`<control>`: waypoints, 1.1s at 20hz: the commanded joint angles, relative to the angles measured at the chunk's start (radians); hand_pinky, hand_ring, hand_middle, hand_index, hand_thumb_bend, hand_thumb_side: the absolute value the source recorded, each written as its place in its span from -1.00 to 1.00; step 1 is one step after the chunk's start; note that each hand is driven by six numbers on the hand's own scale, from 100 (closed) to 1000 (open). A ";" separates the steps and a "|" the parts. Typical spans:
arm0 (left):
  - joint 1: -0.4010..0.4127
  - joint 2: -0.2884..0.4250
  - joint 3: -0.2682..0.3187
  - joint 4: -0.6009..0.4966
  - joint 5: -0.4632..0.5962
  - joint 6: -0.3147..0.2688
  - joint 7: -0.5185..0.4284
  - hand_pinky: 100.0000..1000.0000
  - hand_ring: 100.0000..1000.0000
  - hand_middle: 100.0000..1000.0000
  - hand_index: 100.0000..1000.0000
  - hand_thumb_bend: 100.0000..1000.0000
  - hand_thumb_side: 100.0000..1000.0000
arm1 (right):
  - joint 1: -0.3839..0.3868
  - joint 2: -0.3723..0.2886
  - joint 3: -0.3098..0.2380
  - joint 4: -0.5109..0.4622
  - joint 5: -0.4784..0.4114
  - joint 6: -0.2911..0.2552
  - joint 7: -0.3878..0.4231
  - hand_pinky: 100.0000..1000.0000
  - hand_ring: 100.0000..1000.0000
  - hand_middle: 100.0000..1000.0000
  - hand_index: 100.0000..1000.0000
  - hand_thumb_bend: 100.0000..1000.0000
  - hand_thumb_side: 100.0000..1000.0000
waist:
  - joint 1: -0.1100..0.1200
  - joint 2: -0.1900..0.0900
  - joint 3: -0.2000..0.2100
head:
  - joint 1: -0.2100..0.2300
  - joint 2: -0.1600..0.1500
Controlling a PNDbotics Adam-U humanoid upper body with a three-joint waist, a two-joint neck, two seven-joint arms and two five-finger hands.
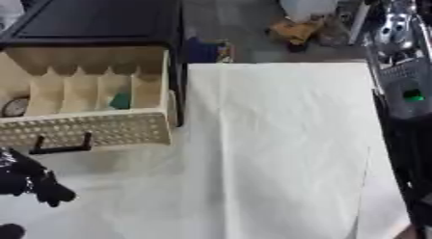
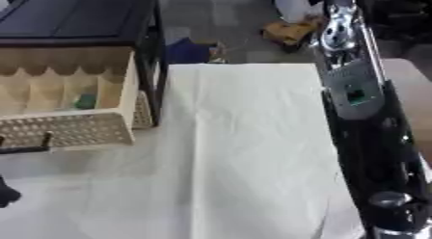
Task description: Pick up objects from table and place into drawer.
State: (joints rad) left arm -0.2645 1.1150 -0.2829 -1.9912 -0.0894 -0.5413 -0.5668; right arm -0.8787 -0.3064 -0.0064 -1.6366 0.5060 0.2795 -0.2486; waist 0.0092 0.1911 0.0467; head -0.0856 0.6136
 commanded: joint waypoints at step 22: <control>0.091 -0.030 0.015 -0.009 -0.164 0.120 -0.113 -0.20 0.21 0.31 0.89 -1.00 1.00 | -0.024 -0.022 -0.018 -0.021 -0.017 0.002 -0.012 -0.04 0.16 0.17 0.60 -1.00 1.00 | -0.011 -0.002 -0.004 | 0.049 -0.040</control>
State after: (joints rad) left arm -0.1666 1.0689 -0.2855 -1.9912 -0.2572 -0.4209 -0.6714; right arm -0.8808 -0.3064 -0.0134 -1.6375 0.4980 0.2805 -0.2577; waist -0.0035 0.2030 0.0424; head -0.0411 0.5866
